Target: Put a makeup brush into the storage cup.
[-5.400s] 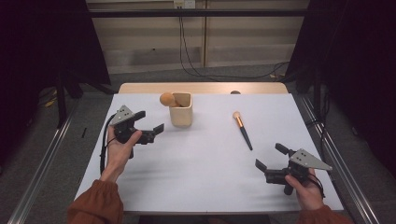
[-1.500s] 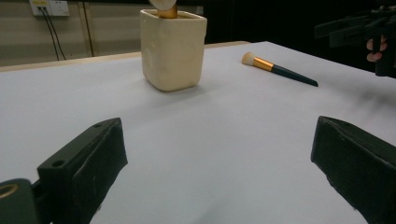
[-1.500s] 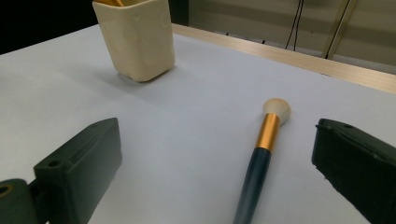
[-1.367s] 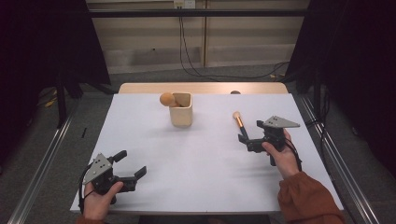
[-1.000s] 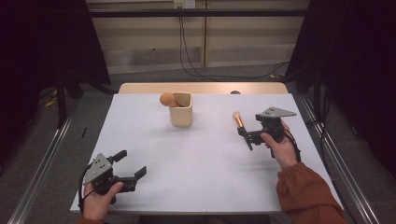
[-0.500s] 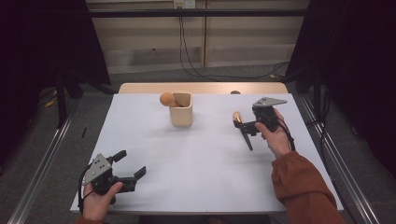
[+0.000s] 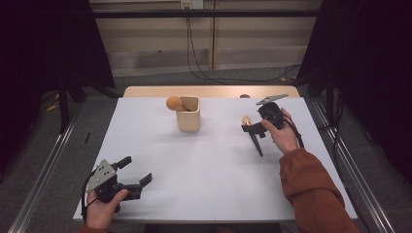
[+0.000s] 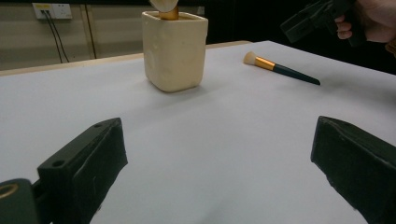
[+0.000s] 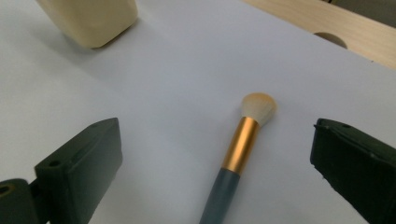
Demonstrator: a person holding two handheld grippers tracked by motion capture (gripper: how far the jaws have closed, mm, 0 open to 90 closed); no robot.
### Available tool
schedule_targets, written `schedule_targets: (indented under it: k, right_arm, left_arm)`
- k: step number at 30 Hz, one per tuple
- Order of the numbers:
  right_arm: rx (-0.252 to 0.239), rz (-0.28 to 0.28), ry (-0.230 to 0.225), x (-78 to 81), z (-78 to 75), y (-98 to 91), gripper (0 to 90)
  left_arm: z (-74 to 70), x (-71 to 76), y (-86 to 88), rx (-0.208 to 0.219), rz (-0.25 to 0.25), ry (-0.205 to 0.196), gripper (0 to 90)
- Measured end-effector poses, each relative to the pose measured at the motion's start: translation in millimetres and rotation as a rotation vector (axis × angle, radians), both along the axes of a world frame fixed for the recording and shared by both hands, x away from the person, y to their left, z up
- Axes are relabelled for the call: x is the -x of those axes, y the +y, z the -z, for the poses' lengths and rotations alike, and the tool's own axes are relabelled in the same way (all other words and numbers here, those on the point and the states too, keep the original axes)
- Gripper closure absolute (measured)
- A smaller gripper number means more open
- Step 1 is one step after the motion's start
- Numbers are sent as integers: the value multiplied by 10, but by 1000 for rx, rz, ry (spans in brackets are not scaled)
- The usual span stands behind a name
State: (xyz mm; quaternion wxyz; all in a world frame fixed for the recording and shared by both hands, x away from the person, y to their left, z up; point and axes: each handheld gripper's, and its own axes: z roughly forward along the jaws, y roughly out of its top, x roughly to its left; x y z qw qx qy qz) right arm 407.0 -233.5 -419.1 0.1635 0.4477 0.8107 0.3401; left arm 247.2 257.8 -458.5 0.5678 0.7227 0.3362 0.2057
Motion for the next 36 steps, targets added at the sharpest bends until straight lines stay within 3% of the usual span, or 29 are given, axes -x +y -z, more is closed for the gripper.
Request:
schedule_targets:
  k: [2,9,14,22,33,36]
  right_arm:
    - [6,-5,45,-27,-8,0,34]
    - [53,13,127,-121,12,12,28]
    - [109,15,166,-164,29,35,38]
    - [193,-8,271,-232,80,119,52]
    - [302,-22,364,-334,150,207,48]
    - [328,-14,389,-357,193,211,93]
  left_arm:
    - [0,1,-2,1,0,0,32]
    - [1,1,-6,-10,-2,2,32]
    - [4,-3,-1,-10,-2,1,32]
    - [10,-5,-7,-7,-5,6,32]
    - [15,-8,-9,-19,-1,8,32]
    - [15,-7,-8,-19,-1,9,33]
